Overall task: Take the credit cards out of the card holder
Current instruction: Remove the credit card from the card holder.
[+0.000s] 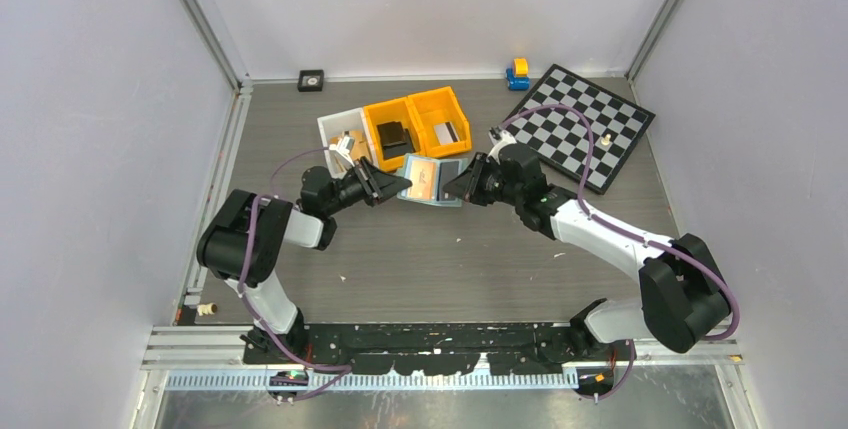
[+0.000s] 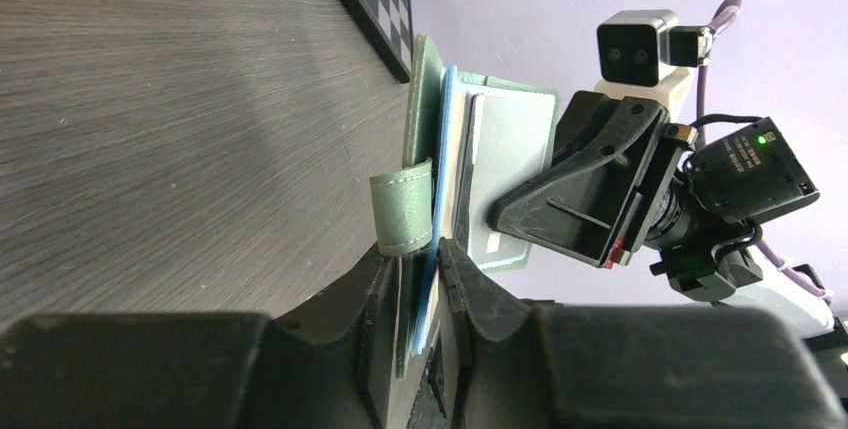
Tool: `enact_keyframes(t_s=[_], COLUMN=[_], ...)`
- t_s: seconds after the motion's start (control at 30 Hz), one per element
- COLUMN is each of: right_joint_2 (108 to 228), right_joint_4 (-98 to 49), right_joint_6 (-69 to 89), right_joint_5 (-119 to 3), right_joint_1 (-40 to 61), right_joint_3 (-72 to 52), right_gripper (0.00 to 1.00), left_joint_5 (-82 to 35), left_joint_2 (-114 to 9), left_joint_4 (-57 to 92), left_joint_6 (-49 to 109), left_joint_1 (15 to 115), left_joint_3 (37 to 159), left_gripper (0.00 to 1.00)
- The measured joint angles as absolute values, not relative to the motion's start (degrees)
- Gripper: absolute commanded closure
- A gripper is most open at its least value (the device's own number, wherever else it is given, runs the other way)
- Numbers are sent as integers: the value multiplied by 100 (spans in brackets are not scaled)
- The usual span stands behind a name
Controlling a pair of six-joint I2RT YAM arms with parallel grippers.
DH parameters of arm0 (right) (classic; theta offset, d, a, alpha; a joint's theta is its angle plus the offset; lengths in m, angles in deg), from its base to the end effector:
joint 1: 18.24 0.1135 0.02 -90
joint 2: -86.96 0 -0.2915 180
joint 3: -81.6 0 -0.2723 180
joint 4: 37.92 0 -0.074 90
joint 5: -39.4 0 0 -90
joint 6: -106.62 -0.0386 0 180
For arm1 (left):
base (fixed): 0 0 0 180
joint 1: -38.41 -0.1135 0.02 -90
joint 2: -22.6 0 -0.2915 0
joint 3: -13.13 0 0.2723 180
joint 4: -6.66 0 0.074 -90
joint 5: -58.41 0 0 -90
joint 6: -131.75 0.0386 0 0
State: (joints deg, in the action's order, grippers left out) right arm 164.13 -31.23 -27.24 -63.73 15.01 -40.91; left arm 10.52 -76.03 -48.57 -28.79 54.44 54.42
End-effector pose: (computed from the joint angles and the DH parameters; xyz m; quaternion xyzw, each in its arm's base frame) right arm 0.2558 0.1782 0.2565 0.0180 0.8461 0.4024 0.3490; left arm 0.2939 -0.1114 0.1687 -0.0861 0.7115 -0.6323 0.2941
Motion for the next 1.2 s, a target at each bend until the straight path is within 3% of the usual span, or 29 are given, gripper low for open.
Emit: enact_keyframes(t_s=[0.13, 0.23, 0.3, 0.37, 0.5, 0.63, 0.9, 1.2], right_joint_2=[16424, 16426, 16426, 16426, 16426, 16402, 15408, 14809], right_joint_4=[-3125, -3123, -3123, -3123, -3160, -3070, -2850, -3492], right_joint_6=[-2733, -2733, -2733, -2733, -2759, -2733, -2654, -2518], right_joint_5=[-6375, -6375, -6375, -6373, -6358, -6100, -5280, -5643], right_joint_1=[1490, 1490, 1488, 1488, 1490, 1470, 1429, 1425], right_joint_3=[-4091, -4094, -4094, -4096, -4135, -4188, -4577, -4900], right_gripper=[99, 93, 82, 64, 48, 40, 39, 55], left_joint_5=[1054, 1067, 1072, 1072, 1061, 997, 717, 488], left_joint_2=[-7588, -7588, -7588, -7588, -7585, -7406, -6855, -6552], left_joint_4=[-4892, -4892, -4890, -4888, -4814, -4449, -3767, -3201], left_joint_6=[-2886, -2890, -2888, -2886, -2851, -2713, -2348, -2016], left_joint_1=[5444, 5444, 5444, 5444, 5442, 5440, 5503, 5682], left_joint_3=[5442, 5444, 5444, 5444, 5444, 5433, 5400, 5392], left_gripper=[96, 100, 100, 100, 100, 100, 100, 100])
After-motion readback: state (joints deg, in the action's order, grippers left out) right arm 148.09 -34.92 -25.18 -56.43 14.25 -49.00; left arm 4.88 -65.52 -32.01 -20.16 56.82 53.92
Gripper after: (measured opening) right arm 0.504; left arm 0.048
